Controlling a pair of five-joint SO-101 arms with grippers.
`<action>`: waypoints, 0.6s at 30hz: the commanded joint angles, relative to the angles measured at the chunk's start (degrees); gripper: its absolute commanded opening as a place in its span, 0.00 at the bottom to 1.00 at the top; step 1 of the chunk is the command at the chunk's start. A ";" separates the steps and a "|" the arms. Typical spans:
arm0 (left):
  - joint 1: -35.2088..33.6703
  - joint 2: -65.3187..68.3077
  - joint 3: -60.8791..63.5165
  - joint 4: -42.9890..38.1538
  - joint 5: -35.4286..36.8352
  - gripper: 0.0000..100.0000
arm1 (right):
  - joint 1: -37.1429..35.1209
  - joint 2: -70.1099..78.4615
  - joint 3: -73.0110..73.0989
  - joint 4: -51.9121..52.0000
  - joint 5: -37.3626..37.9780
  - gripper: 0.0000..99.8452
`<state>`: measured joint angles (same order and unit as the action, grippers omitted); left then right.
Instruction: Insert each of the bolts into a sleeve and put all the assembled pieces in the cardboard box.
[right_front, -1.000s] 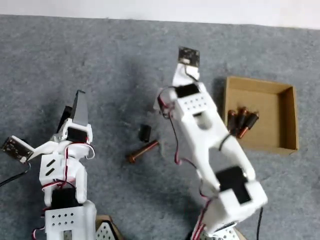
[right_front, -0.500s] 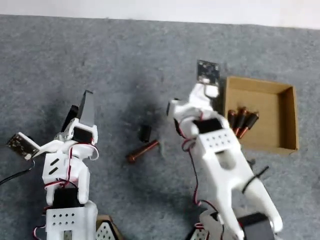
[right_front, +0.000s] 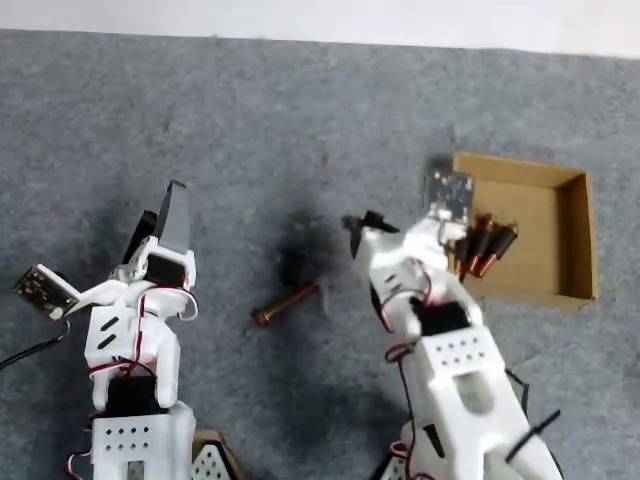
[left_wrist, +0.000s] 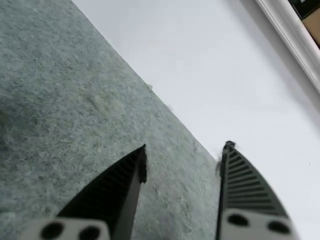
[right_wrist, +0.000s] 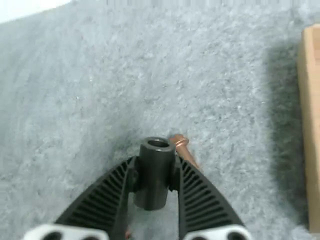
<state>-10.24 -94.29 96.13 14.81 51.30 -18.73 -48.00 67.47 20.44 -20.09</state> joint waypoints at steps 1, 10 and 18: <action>3.65 -0.48 0.31 0.26 -0.62 0.23 | 2.86 -6.37 1.80 -3.03 0.79 0.01; 15.87 -0.04 0.04 6.59 -10.29 0.23 | 5.76 -12.09 7.25 -3.03 5.10 0.01; 18.51 -0.04 -1.36 11.08 -10.64 0.23 | 5.76 -17.63 12.79 -3.03 8.00 0.01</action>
<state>5.49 -94.29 96.22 23.43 41.36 -13.54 -62.51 80.13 18.86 -12.79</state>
